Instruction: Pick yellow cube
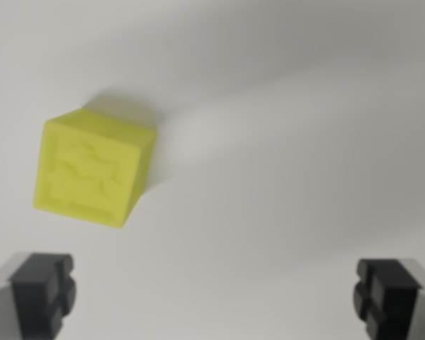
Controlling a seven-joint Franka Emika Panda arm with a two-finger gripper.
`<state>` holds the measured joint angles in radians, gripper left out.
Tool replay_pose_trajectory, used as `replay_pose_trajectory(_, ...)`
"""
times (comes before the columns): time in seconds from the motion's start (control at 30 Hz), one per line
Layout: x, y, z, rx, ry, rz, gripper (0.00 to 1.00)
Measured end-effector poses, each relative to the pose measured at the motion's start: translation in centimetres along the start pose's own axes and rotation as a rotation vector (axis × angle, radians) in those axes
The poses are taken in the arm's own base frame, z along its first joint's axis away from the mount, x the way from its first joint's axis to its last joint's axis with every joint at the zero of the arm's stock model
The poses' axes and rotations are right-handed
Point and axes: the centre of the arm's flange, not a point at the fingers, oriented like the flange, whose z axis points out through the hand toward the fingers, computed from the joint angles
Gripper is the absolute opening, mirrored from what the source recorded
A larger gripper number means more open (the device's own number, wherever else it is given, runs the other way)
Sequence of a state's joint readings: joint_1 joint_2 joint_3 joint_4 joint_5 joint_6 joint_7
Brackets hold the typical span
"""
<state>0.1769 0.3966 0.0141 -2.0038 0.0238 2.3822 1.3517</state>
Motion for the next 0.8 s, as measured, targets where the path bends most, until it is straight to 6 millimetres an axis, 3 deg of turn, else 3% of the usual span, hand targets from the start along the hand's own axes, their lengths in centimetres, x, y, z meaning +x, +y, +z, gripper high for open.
replay_pose_trajectory(0.8,-4.6,-2.9,6.1,0.009,0.014,0.151,1.00)
